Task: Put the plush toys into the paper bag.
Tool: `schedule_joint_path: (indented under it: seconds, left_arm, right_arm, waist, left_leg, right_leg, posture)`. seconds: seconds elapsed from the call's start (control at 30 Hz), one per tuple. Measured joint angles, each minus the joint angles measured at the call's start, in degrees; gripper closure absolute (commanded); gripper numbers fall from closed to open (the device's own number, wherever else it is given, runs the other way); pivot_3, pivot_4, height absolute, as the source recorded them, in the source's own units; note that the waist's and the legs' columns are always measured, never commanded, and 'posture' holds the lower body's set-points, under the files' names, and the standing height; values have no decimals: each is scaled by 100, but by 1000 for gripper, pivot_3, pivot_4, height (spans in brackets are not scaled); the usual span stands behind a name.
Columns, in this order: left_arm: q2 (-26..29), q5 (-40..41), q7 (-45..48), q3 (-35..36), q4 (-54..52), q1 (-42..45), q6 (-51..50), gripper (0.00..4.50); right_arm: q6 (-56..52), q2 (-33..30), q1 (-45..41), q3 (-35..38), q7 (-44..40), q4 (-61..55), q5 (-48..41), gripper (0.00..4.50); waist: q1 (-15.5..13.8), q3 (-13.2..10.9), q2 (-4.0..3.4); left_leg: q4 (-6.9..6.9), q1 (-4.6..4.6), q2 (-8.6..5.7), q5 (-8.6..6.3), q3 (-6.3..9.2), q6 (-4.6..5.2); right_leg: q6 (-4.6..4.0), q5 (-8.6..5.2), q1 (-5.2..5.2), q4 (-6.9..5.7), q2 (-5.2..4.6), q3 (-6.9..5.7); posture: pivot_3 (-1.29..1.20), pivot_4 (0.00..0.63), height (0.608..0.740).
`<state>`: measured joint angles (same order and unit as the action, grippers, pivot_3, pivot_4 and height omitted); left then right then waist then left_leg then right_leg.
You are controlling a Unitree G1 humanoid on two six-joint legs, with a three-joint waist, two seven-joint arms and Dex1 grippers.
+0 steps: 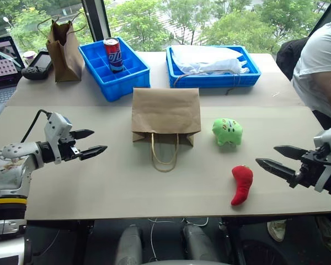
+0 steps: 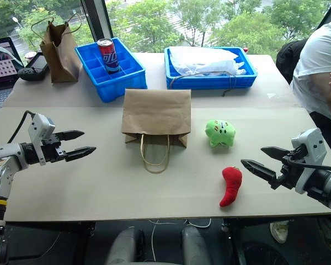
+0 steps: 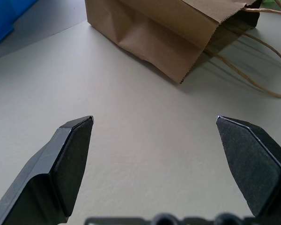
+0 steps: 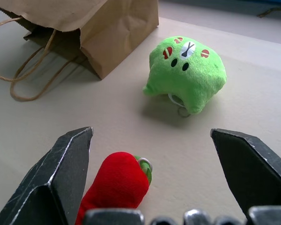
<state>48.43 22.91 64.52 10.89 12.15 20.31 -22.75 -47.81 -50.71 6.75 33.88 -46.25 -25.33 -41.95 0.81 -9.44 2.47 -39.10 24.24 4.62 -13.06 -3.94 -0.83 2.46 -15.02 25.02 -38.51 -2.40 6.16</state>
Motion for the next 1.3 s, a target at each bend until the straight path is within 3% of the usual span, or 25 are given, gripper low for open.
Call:
schedule_joint_path:
  seconds: [0.07,0.2,0.3,0.43,0.63,0.8,1.0,1.1,1.3]
  left_arm:
    - [0,13,9,0,-1,5,-9,0]
    - [107,878,1010,-37,-156,709,-734,0]
    - [260,914,1993,-644,-479,1756,-706,0]
    - [92,742,2671,-1449,-247,2464,-395,0]
    - [-595,380,2764,-2815,866,3262,1329,0]
    - [-995,-174,2777,-3959,2048,3794,3468,0]
    - [-1705,-883,2779,-4260,3584,4425,5469,0]
    - [-2034,-1241,2779,-4276,4235,4518,6155,687]
    - [-2490,-1118,2778,-4152,4548,4536,6108,2932]
  right_arm:
    - [0,0,0,0,-5,-1,0,19]
    - [-57,-351,-38,10,-324,-230,-203,19]
    - [-293,-759,-480,-4,-506,-628,-745,19]
    - [-601,-958,-752,-265,-410,-1077,-1303,19]
    - [-947,-779,-1114,-705,533,-1720,-2242,19]
    - [-1013,-648,-690,-707,1281,-2029,-2585,19]
    - [-986,-595,-244,-524,1669,-2170,-2597,19]
    - [-957,-584,-114,-408,1796,-2210,-2569,0]
    - [-898,-715,108,-370,1801,-2238,-2452,0]
  waist:
    - [-1,0,0]
    - [-26,-1,1]
    - [-30,2,-4]
    - [2,4,-8]
    - [-19,4,-7]
    - [-50,3,-6]
    - [-86,3,-5]
    - [-66,3,-5]
    - [-62,3,-4]
  left_leg:
    - [0,0,0,0,0,0]
    - [-13,14,0,1,12,-1]
    - [-13,3,-8,0,27,-1]
    - [-10,-5,-8,-1,58,2]
    - [-11,6,-15,-1,84,3]
    - [-15,21,-23,0,98,4]
    - [-20,21,-26,0,104,4]
    - [-20,22,-26,0,107,5]
    - [-28,42,-32,1,130,7]
  right_leg:
    - [0,0,0,0,0,0]
    - [0,0,1,-3,0,-13]
    - [1,-1,-22,9,0,-15]
    - [0,-3,-57,42,0,-44]
    - [0,-3,-70,54,-2,-55]
    - [1,-4,-68,56,-4,-54]
    - [4,-5,-73,57,-5,-54]
    - [4,-6,-72,55,-4,-54]
    - [13,-11,-70,53,-4,-55]
  posture:
    - [0,150,702]
    - [0,150,702]
    - [0,150,702]
    - [0,150,702]
    - [0,150,702]
    - [0,150,702]
    - [0,150,702]
    - [0,150,702]
    - [0,150,702]
